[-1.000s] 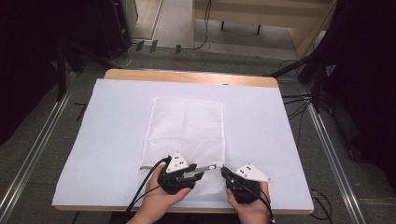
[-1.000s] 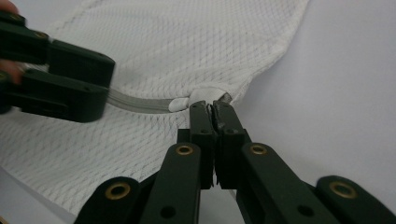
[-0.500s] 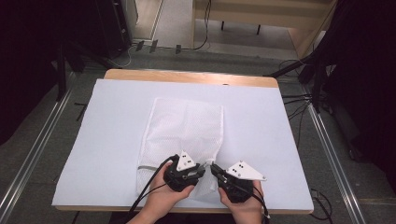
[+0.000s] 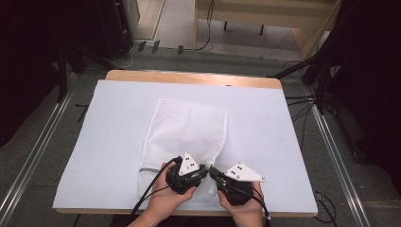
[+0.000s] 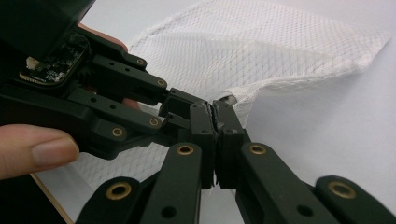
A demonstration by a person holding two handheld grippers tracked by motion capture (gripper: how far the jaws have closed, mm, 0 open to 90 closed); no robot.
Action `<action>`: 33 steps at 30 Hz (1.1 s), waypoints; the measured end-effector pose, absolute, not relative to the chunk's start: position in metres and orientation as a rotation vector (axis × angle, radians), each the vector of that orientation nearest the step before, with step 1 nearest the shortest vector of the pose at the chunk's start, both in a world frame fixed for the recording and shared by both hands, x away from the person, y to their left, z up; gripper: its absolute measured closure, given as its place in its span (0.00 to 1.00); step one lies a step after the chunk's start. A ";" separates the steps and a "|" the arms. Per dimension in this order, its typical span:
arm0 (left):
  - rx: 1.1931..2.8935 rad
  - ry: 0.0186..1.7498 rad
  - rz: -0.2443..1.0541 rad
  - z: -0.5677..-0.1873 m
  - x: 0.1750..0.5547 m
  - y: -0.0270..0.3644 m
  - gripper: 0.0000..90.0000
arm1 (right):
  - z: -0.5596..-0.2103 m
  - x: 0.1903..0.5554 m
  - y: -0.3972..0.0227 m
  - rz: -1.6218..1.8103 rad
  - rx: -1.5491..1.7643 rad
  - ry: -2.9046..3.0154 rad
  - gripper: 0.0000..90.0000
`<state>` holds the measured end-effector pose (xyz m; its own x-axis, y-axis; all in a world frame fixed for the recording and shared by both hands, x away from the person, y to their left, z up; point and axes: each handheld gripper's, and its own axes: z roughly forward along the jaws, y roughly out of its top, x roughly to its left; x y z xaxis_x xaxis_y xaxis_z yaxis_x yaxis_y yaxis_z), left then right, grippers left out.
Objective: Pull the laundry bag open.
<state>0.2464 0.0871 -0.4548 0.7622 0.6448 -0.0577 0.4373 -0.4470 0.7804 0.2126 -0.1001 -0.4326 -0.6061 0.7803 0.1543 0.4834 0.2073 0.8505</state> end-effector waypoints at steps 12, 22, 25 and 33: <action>2.113 0.797 0.346 -0.450 0.248 0.092 0.93 | -0.431 0.213 -0.106 1.339 1.201 2.168 1.00; 2.155 0.758 0.426 -0.450 0.246 0.087 0.92 | -0.430 0.213 -0.105 1.342 1.197 2.166 1.00; 2.163 0.743 0.473 -0.450 0.245 0.083 0.92 | -0.429 0.213 -0.104 1.344 1.192 2.169 1.00; 2.188 0.697 0.537 -0.451 0.242 0.075 0.94 | -0.429 0.215 -0.103 1.354 1.198 2.178 1.00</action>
<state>0.2419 0.0753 -0.4507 0.7620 0.6295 0.1522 0.3080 -0.5589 0.7699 0.2145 -0.1033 -0.4294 -0.6023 0.7821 0.1602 0.4895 0.2033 0.8479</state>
